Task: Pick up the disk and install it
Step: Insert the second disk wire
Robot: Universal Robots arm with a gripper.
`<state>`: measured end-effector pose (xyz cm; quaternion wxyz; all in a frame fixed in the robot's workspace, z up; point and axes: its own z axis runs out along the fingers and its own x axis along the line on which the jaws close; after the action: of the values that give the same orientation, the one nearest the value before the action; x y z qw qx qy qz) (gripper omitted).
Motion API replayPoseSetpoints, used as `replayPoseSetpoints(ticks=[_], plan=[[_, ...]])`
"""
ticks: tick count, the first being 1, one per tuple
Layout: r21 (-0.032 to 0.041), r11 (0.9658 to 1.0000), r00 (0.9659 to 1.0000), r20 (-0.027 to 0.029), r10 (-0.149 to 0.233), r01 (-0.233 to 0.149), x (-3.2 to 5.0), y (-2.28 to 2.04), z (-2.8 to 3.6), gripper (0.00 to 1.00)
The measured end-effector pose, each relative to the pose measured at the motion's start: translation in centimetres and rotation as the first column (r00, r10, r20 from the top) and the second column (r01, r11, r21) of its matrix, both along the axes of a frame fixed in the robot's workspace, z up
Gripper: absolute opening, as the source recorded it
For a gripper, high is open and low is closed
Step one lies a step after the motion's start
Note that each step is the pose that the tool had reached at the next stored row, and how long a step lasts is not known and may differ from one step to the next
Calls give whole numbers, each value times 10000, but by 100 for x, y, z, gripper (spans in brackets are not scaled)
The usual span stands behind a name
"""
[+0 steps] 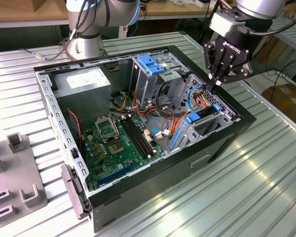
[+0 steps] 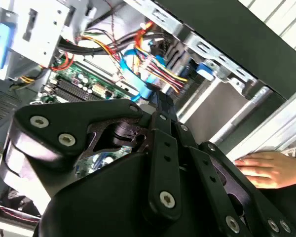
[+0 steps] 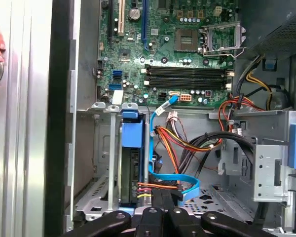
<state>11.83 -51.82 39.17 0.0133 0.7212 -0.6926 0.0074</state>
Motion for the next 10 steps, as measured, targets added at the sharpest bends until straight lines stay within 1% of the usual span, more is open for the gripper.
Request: replayPoseSetpoints(ticks=[1,2,3,4,5,6,7,8,9,10], plan=[[-32,10000,10000,0,0,0,-3,113,0,10],[-52,10000,10000,0,0,0,-4,145,0,10],[-67,10000,10000,-1,0,0,-4,154,0,10],[-107,9999,10000,-1,0,0,-4,159,0,10],[-182,9998,10000,-1,0,0,-4,162,0,10],[-296,9996,10000,-1,0,0,-4,166,1,10],[-449,9990,10000,-1,0,0,-4,173,-1,10],[-617,9981,10000,-1,0,0,-4,183,-3,10],[-759,9971,10000,-1,2,-2,-4,195,-6,10],[-938,9956,10000,-1,3,-3,-3,223,-12,10]])
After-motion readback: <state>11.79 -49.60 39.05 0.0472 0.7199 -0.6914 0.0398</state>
